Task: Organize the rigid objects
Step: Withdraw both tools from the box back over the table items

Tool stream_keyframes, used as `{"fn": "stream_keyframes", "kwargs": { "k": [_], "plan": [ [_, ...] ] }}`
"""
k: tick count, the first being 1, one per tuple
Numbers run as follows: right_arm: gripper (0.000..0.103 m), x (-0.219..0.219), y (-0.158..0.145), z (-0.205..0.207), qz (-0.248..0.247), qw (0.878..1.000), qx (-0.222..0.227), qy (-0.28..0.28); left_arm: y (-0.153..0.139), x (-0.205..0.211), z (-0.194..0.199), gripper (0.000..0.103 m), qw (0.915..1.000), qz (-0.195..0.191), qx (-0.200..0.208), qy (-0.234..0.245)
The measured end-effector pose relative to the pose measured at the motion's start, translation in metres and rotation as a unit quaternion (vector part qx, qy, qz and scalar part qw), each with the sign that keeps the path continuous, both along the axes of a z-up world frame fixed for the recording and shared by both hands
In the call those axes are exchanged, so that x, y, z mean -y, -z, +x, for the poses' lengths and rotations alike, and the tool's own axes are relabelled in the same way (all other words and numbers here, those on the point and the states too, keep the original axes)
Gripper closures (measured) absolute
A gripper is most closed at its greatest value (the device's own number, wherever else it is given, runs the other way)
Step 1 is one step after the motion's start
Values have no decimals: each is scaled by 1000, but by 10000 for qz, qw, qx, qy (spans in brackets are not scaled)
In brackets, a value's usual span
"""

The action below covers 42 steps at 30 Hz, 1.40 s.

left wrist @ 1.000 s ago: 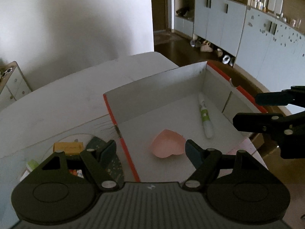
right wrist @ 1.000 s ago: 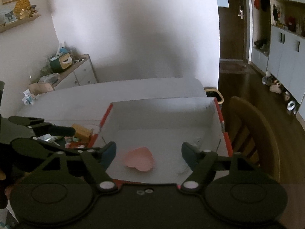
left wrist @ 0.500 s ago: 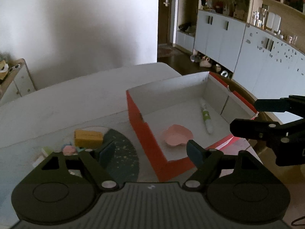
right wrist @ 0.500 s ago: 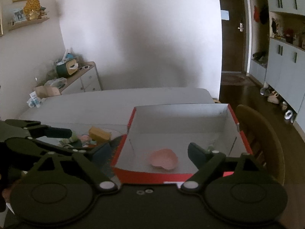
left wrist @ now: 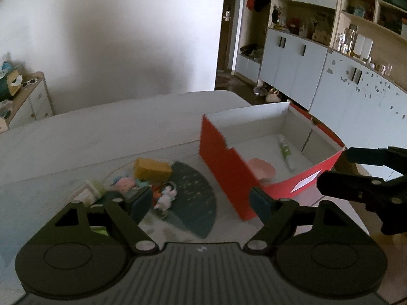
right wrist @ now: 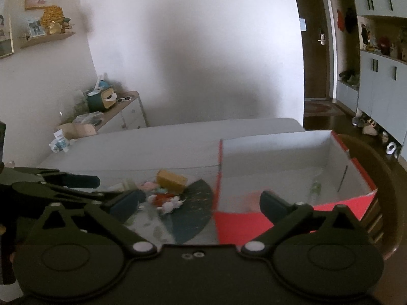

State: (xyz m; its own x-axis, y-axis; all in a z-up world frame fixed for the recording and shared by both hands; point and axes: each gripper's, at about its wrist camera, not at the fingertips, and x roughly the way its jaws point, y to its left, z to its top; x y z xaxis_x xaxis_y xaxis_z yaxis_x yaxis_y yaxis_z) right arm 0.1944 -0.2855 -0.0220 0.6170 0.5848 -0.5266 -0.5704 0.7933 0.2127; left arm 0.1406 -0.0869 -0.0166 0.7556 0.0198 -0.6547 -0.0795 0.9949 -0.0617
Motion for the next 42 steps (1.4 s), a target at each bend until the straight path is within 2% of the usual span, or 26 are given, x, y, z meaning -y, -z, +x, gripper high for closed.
{"fn": "stream_keyframes", "kwargs": {
  "k": [6, 10, 14, 21, 33, 42],
  "plan": [
    [1, -27, 10, -20, -33, 9999, -102, -7, 8, -38, -27, 19, 9998, 5, 83, -173],
    [1, -45, 16, -32, -117, 9998, -137, -19, 17, -63, -38, 18, 9998, -114, -1, -189],
    [1, -60, 24, -38, -195, 9996, -207, -37, 28, -85, -49, 6, 9995, -195, -98, -214],
    [1, -85, 38, -48, -429, 9986, -240, -188, 46, -108, -64, 1, 9995, -194, -127, -215],
    [1, -132, 77, -50, -901, 9943, -258, -502, 87, -144, -52, 1, 9961, -290, -398, -729],
    [2, -159, 110, -41, -1081, 9916, -376, -608, 116, -147, -33, 1, 9951, -233, -610, -736]
  ]
}}
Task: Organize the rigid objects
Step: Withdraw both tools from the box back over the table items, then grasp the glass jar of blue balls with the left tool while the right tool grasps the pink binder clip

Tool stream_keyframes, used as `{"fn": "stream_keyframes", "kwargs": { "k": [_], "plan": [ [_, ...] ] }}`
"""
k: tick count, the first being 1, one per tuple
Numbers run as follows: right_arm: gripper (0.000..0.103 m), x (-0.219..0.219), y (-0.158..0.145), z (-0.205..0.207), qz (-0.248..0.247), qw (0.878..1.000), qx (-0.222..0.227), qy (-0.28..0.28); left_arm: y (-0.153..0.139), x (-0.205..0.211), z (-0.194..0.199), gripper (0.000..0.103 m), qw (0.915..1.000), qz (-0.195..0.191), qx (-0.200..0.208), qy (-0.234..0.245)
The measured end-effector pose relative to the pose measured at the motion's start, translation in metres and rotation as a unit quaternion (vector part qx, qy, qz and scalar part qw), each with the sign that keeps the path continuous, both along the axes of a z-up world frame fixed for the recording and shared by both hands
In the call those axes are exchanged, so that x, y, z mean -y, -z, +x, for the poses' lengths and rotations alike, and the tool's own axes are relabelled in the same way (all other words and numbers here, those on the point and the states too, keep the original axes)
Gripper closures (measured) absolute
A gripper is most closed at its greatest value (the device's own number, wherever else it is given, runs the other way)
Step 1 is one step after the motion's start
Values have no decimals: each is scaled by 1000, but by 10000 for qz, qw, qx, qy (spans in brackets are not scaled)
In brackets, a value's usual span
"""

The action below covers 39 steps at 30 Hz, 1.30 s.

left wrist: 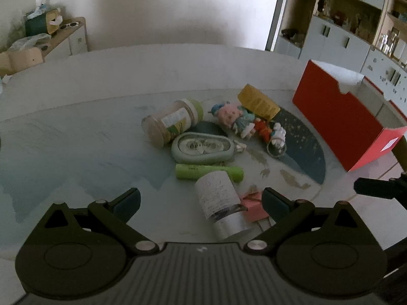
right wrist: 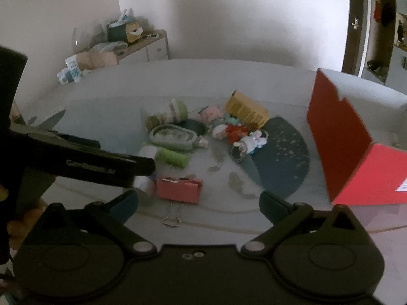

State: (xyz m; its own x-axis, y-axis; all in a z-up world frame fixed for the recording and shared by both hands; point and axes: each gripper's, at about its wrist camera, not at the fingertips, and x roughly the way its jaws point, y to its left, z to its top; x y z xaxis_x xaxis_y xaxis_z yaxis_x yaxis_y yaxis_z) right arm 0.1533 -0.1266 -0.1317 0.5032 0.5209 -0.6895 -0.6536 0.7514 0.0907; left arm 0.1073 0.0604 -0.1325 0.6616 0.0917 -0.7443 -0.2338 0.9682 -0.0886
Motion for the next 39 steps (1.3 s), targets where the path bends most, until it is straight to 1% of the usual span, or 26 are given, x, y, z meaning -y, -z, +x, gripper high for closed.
{"fn": "stream_keyframes", "kwargs": {
  "k": [5, 11, 13, 18, 22, 24, 25, 27, 28, 30, 31, 32, 33, 34, 36, 39],
  "plan": [
    [4, -10, 15, 7, -89, 9999, -46, 19, 12, 1, 7, 1, 9999, 104, -84, -97],
    [6, -20, 23, 12, -119, 9999, -60, -20, 23, -1, 17, 1, 9997, -59, -168, -156],
    [7, -25, 26, 13, -123, 9999, -69, -24, 25, -2, 16, 1, 9997, -126, -124, -168],
    [11, -33, 31, 15, -127, 9999, -59, -54, 30, -8, 17, 2, 9993, -183, -174, -274],
    [16, -41, 34, 15, -148, 9998, -41, -86, 32, -13, 15, 7, 9990, -216, -187, -334],
    [21, -44, 35, 15, -185, 9998, -49, -76, 33, -13, 15, 14, 9992, -199, -193, -300],
    [21, -44, 36, 15, -188, 9998, -61, -70, 33, -13, 14, 15, 9993, -153, -185, -287],
    [30, -45, 36, 15, -208, 9998, -55, -56, 34, -12, 14, 19, 9995, -68, -178, -259],
    [31, -46, 37, 16, -228, 9997, -53, -39, 34, -12, 14, 21, 9996, -36, -165, -239],
    [34, -46, 37, 15, -226, 9997, -41, -5, 33, -11, 14, 31, 9998, 20, -132, -179],
    [36, -46, 37, 15, -230, 9997, -27, 8, 33, -11, 14, 34, 9998, 58, -122, -149],
    [38, -46, 37, 15, -236, 9997, -12, 20, 33, -11, 14, 39, 9998, 82, -111, -126],
    [42, -45, 37, 15, -232, 9997, -8, 23, 33, -10, 14, 44, 9998, 94, -103, -112],
    [44, -45, 37, 15, -228, 9997, -13, 21, 32, -9, 14, 46, 9999, 92, -93, -100],
    [52, -45, 36, 15, -226, 9997, -18, 22, 32, -9, 14, 55, 9999, 91, -86, -78],
    [53, -43, 35, 14, -238, 9997, -20, 53, 31, -9, 15, 59, 9999, 94, -98, -85]
  ]
}}
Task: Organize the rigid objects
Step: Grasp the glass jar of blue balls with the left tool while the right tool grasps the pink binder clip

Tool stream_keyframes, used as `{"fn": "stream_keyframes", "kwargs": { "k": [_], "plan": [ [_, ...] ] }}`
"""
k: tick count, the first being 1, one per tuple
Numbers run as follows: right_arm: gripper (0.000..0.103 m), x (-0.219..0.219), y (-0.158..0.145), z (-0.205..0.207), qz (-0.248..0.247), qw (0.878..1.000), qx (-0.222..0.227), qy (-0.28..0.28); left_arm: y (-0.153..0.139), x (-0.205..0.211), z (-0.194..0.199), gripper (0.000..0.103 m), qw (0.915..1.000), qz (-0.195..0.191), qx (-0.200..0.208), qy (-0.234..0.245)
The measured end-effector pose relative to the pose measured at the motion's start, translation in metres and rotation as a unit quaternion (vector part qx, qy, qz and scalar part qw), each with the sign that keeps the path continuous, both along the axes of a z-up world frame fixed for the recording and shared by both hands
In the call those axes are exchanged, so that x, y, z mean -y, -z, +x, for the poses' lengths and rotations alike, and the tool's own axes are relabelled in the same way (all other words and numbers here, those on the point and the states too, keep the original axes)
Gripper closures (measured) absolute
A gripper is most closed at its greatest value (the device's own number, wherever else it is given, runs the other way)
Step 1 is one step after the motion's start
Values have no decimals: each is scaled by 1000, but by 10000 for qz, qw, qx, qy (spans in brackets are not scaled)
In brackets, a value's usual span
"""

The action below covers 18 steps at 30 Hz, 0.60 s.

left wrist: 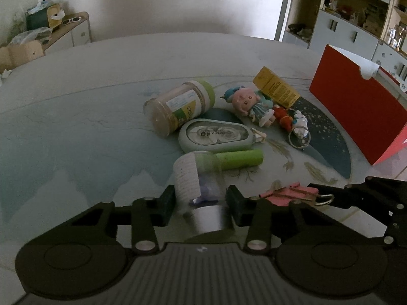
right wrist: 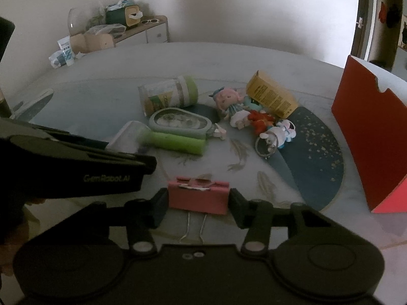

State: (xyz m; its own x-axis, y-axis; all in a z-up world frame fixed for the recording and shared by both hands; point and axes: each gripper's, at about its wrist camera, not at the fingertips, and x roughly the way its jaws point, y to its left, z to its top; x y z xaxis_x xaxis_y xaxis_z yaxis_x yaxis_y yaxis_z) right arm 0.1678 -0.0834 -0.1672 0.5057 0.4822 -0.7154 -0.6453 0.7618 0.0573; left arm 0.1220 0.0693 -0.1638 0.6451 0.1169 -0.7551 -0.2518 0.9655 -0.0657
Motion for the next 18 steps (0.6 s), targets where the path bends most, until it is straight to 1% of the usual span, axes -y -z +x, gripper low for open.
{"fn": "stream_keyframes", "kwargs": {
  "k": [5, 8, 11, 18],
  "plan": [
    [54, 6, -5, -2, 36, 10000, 5, 2, -1, 2, -1, 60, 10000, 24, -34, 0],
    [54, 12, -11, -3, 68, 10000, -15, 54, -4, 8, 0, 61, 9999, 140, -75, 26],
    [54, 20, -16, -4, 100, 9998, -74, 135, -9, 16, -2, 61, 9996, 234, -50, 122],
    [54, 44, -36, -9, 175, 9996, -59, 220, -26, 35, -5, 61, 9990, 262, -77, 360]
  ]
}}
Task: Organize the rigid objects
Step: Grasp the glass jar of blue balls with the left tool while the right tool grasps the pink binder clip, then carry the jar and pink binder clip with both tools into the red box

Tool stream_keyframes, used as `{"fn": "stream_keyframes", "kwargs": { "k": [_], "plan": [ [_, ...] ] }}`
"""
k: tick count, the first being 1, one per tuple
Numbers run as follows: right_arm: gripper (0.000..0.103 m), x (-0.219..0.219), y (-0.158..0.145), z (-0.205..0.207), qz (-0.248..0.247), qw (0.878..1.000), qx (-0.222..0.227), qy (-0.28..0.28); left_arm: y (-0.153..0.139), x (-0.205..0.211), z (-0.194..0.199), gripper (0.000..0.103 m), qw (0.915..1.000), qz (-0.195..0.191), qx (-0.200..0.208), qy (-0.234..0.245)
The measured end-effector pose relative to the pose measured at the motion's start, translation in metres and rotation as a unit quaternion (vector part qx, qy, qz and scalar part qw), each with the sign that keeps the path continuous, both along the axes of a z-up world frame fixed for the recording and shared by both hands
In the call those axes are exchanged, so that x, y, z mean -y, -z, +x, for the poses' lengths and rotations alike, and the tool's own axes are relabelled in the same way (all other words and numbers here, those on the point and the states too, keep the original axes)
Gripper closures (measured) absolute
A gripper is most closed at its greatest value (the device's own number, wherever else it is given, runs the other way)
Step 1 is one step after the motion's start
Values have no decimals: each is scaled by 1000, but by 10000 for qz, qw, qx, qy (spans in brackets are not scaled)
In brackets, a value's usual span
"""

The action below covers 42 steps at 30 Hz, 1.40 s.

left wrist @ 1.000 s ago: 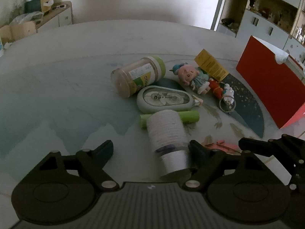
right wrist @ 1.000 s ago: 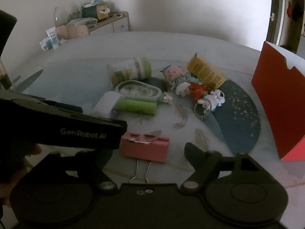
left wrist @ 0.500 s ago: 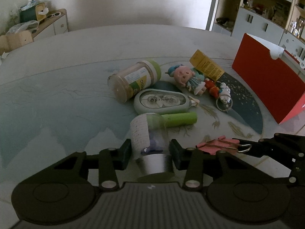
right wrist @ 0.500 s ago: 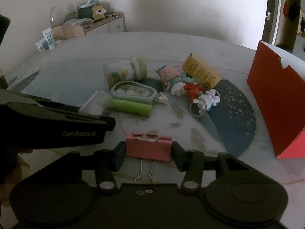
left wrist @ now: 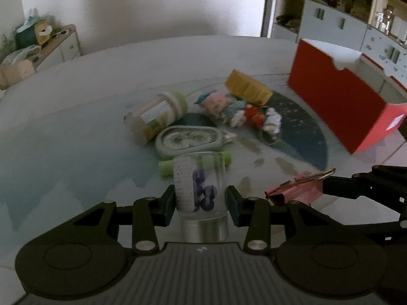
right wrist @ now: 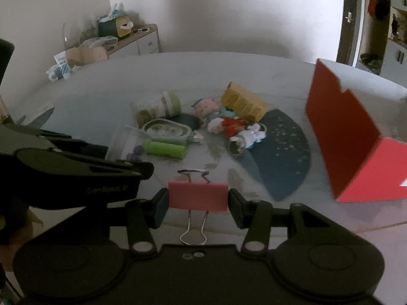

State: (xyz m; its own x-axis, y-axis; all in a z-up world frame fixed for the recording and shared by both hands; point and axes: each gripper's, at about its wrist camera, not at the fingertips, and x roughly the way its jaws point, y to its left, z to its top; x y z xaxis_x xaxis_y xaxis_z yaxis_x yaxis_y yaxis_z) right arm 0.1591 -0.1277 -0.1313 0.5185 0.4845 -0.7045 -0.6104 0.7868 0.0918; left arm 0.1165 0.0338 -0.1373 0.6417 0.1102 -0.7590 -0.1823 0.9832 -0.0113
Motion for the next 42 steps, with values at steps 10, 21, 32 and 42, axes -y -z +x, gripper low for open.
{"fn": "stream_keyframes", "kwargs": {
  "k": [10, 21, 32, 42],
  "plan": [
    [54, 42, -32, 1, 131, 9996, 65, 243, -34, 29, -4, 61, 9995, 78, 152, 281],
    [54, 89, -81, 19, 362, 9977, 311, 475, -87, 73, 9, 61, 9968, 127, 316, 717],
    [54, 140, -102, 59, 430, 9961, 499, 585, -122, 122, 47, 61, 9938, 144, 468, 999],
    [54, 182, -104, 106, 387, 9955, 592, 632, -130, 171, 96, 61, 9919, 250, 443, 1165]
  ]
}}
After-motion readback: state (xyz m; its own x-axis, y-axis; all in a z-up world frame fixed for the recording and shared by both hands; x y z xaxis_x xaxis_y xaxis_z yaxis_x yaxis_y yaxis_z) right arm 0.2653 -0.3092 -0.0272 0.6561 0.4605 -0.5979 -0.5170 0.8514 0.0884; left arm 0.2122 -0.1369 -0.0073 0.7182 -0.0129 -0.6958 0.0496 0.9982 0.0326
